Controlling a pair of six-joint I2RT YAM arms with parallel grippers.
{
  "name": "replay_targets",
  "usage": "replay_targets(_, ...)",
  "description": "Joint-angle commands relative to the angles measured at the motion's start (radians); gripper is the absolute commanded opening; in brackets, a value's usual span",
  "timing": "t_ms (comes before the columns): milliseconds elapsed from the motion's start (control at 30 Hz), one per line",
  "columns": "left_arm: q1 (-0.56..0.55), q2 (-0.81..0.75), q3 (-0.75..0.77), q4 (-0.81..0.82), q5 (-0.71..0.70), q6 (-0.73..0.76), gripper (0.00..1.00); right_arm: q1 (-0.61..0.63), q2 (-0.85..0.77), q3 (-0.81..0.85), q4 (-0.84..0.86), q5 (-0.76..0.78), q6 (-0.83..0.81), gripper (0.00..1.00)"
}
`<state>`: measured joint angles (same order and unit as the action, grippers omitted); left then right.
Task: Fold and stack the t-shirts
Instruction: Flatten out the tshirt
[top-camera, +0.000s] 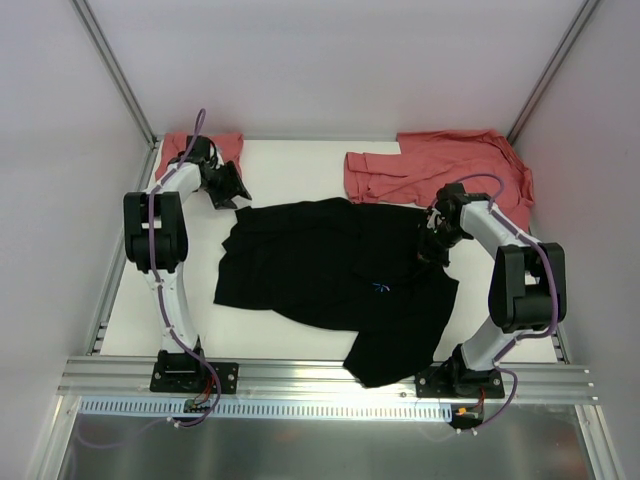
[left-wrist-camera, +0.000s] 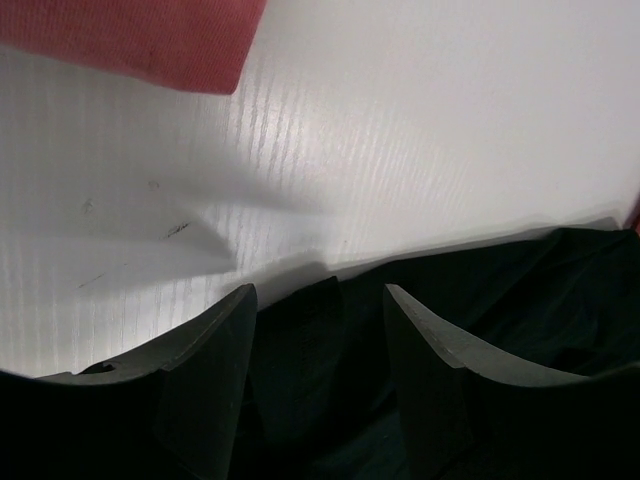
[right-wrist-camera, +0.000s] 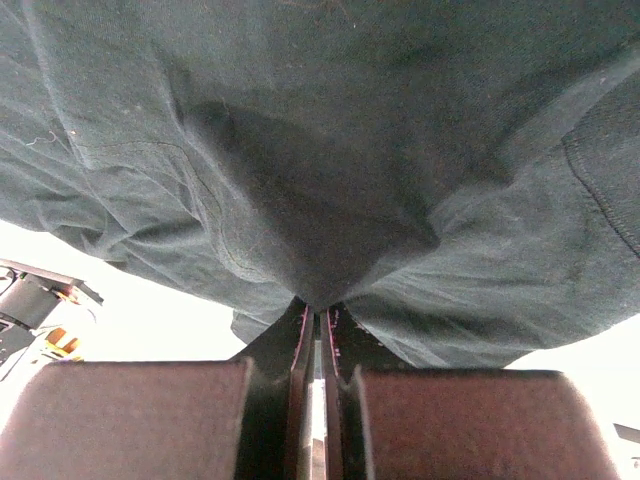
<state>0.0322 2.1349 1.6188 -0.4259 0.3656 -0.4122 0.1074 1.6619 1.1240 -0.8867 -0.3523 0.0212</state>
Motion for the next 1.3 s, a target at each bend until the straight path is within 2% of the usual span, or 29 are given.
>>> replay_targets(0,-0.009,0.022,0.029,-0.066,0.027,-0.002,0.54,-0.008,0.006,0.037,-0.024,0.004,-0.007,0.00)
replay_targets(167,-0.023,0.043,0.072,-0.154,0.001,0.029,0.50,-0.009,0.010,0.036,-0.017,-0.004,-0.007,0.00)
replay_targets(333,-0.032,0.028,0.059,-0.157,-0.008,0.036,0.51,-0.008,0.010,0.028,-0.008,-0.010,-0.004,0.00)
replay_targets(533,-0.101,0.022,0.069,-0.183,-0.040,0.067,0.51,-0.008,0.002,0.019,0.000,-0.008,-0.006,0.00)
replay_targets(600,-0.109,0.017,0.067,-0.200,-0.085,0.081,0.43,-0.008,0.001,0.016,-0.003,-0.007,-0.007,0.00)
replay_targets(633,-0.109,0.010,0.062,-0.206,-0.105,0.091,0.35,-0.008,-0.005,0.011,0.000,-0.005,-0.007,0.00)
replay_targets(667,-0.109,0.007,0.064,-0.212,-0.125,0.096,0.26,-0.008,-0.007,0.010,0.000,-0.004,-0.007,0.00)
replay_targets(700,-0.109,0.000,0.066,-0.227,-0.167,0.104,0.09,-0.009,-0.010,0.007,0.002,-0.004,-0.009,0.00)
replay_targets(733,-0.107,0.000,0.064,-0.232,-0.184,0.111,0.00,-0.008,-0.013,0.002,0.002,-0.004,-0.009,0.00)
replay_targets(867,-0.107,-0.004,0.062,-0.249,-0.240,0.118,0.00,-0.009,-0.013,0.000,0.002,-0.005,-0.013,0.00)
replay_targets(1100,-0.088,-0.068,0.056,-0.258,-0.422,0.107,0.00,-0.012,-0.016,-0.006,0.005,-0.013,-0.014,0.00)
replay_targets(1267,-0.055,-0.107,0.116,-0.240,-0.419,0.079,0.00,-0.014,-0.013,-0.004,0.002,-0.017,-0.014,0.00)
